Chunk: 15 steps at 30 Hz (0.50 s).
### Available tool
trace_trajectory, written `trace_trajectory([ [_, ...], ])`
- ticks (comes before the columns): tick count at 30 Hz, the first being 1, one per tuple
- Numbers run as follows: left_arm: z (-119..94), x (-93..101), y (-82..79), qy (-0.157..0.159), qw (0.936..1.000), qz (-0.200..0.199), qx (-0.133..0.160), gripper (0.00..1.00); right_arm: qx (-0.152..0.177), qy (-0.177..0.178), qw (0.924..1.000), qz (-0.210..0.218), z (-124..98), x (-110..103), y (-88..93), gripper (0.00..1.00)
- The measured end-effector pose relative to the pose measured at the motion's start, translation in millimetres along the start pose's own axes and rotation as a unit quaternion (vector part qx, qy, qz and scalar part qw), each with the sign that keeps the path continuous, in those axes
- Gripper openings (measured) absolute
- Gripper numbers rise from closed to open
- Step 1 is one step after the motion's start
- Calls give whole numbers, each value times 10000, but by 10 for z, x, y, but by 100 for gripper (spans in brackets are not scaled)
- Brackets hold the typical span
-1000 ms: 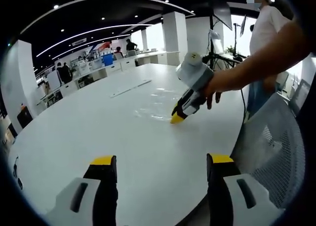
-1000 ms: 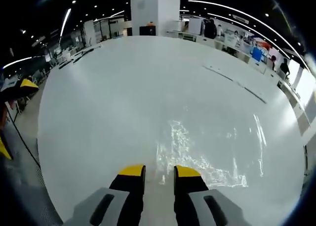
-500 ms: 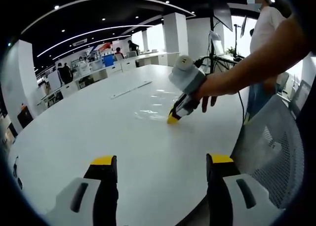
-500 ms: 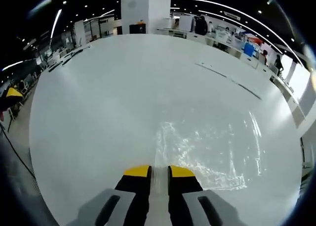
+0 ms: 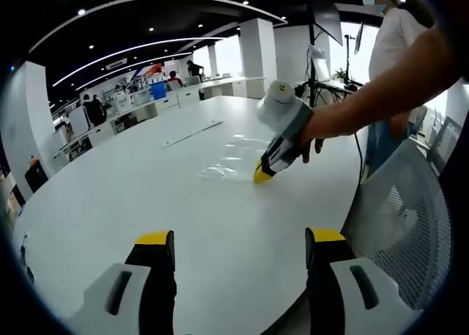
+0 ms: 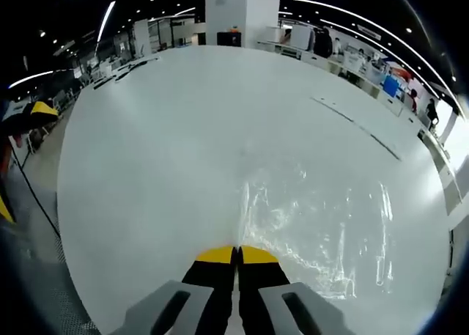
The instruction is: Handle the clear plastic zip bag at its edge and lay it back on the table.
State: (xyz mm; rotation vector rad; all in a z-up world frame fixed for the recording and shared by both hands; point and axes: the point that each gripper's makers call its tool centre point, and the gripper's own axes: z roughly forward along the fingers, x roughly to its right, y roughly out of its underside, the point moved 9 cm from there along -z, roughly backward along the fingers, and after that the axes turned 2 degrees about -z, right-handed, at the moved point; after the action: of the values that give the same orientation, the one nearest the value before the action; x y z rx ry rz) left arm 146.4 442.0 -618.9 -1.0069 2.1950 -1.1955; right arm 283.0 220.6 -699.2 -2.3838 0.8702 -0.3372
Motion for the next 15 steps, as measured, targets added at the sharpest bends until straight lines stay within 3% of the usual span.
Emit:
trace_trajectory([
  [15,10,-45,5,9,10000,65,-33,71,248,-340,9961,-777,-187,-45,-96,0],
])
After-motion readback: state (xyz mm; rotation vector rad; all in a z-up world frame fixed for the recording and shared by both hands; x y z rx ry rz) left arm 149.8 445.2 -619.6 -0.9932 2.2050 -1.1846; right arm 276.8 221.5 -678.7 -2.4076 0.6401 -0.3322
